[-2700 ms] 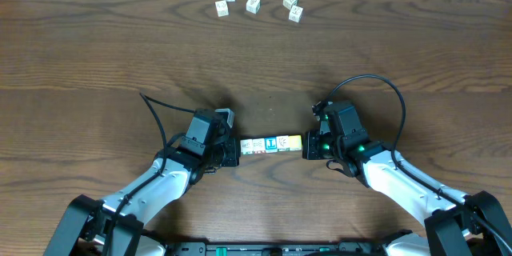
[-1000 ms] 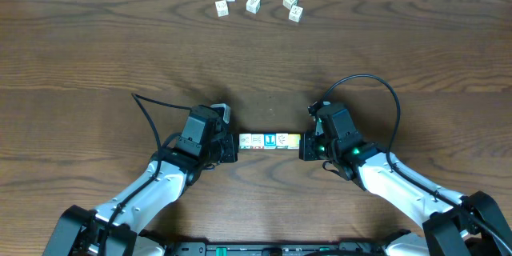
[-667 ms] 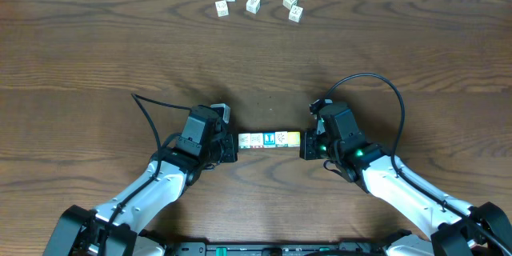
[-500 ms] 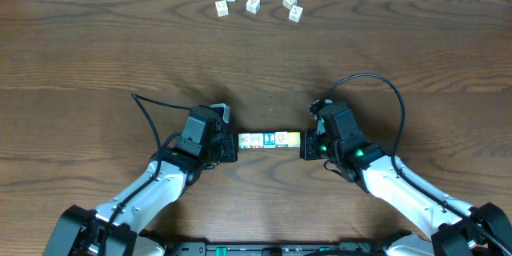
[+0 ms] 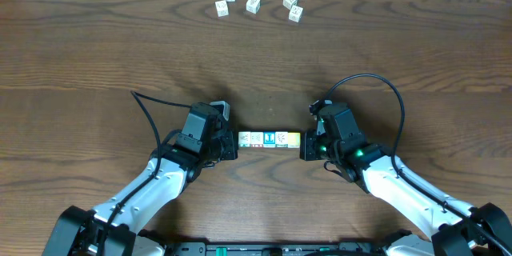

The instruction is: Lift 5 blocks

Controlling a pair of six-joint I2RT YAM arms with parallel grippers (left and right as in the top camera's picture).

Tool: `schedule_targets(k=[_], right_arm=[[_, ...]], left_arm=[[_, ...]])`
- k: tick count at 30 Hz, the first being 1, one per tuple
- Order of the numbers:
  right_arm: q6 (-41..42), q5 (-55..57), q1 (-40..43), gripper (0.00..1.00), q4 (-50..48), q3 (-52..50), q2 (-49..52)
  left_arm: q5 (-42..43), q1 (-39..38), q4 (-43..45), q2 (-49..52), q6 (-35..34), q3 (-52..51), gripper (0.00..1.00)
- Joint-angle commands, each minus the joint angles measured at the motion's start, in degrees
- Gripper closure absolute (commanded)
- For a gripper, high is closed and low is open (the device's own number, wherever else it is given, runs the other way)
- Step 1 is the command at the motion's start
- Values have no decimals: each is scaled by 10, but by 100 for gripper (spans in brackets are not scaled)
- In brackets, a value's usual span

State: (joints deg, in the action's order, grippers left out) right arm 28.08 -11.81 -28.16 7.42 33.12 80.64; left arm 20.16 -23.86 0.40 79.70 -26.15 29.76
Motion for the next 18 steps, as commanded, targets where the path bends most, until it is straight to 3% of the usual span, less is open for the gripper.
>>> schedule_targets(k=[1, 18], right_arm=[[5, -148, -39, 99, -12, 39, -21], [1, -145, -39, 99, 8, 44, -44]], left_arm=[[111, -19, 20, -12, -9, 39, 93], [112, -19, 20, -21, -16, 40, 93]])
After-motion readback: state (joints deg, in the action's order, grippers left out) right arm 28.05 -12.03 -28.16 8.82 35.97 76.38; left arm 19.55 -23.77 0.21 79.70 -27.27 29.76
